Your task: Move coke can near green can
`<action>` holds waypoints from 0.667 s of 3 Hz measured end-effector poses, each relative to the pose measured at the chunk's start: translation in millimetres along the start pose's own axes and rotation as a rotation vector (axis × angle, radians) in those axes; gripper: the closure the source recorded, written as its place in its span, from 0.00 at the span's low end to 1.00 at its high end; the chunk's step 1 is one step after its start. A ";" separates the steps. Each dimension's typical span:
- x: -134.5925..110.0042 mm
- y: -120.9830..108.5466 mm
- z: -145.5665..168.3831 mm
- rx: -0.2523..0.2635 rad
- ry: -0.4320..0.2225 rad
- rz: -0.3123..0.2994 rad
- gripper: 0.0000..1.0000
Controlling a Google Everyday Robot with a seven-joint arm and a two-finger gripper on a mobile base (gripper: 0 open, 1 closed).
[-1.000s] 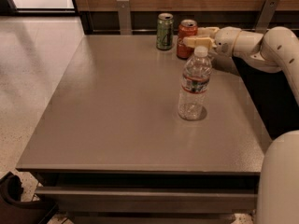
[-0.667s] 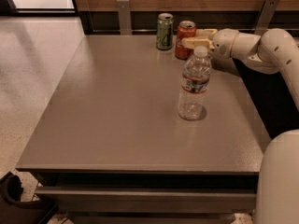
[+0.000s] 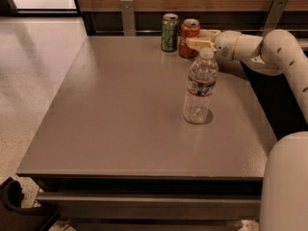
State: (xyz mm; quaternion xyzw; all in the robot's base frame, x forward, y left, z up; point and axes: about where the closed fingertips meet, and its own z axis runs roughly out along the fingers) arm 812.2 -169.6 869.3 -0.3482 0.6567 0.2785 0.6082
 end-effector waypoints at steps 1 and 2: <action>0.2 2.2 4.2 -0.006 -0.001 0.001 0.00; 0.2 2.3 4.3 -0.006 -0.001 0.001 0.00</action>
Offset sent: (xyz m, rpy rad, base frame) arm 0.0005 0.0029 -0.0005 0.0008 0.0008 0.0038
